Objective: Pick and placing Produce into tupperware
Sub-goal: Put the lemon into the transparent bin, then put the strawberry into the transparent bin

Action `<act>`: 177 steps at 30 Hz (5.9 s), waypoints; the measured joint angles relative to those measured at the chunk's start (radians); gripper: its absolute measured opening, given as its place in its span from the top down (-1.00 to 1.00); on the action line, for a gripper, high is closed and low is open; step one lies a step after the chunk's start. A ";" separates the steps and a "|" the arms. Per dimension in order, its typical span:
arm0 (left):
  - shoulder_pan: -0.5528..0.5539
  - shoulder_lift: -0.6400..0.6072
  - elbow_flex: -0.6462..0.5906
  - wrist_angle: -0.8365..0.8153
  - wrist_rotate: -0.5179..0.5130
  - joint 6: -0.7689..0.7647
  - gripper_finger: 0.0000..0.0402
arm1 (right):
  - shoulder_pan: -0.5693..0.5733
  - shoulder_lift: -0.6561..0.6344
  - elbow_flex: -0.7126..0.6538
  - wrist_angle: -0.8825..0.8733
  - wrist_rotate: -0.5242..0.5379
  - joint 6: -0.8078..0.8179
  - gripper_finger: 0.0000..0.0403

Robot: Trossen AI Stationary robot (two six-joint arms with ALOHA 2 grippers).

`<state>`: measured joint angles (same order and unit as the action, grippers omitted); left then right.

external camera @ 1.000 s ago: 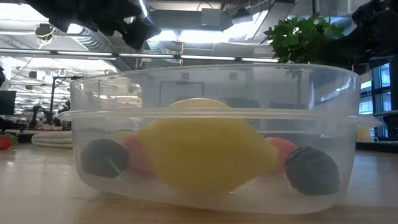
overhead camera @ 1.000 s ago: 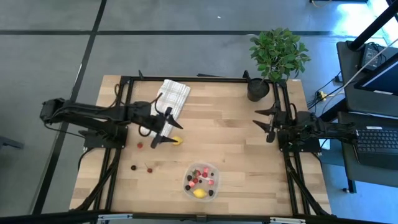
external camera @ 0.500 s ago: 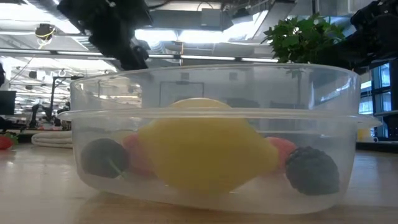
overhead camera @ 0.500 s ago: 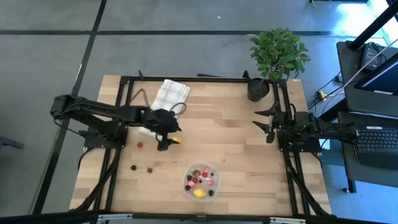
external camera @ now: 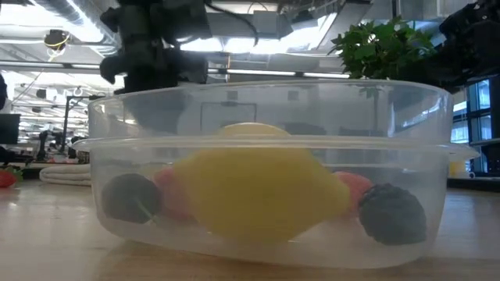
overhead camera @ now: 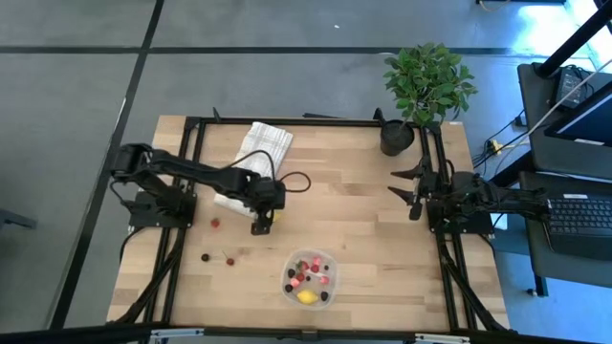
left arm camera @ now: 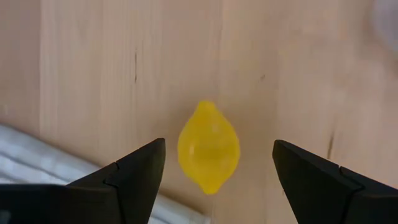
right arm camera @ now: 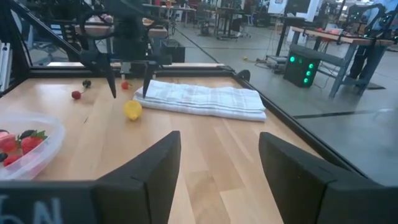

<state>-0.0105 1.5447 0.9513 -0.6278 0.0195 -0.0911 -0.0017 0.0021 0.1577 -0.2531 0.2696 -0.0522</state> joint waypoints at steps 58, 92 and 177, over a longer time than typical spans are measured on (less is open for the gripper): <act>-0.002 0.147 0.140 -0.140 -0.026 -0.004 0.01 | 0.000 0.000 0.000 -0.055 0.000 0.047 -0.09; -0.296 0.371 0.421 0.353 0.183 0.311 0.00 | 0.000 0.002 0.000 -0.139 0.000 0.128 -0.09; 0.095 -0.125 0.047 0.114 -0.206 -0.003 -0.38 | -0.001 0.002 0.000 -0.198 -0.001 0.176 -0.09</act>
<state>0.0842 1.4194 0.9979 -0.5137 -0.1868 -0.0944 -0.0025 0.0044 0.1574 -0.4514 0.2687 0.1234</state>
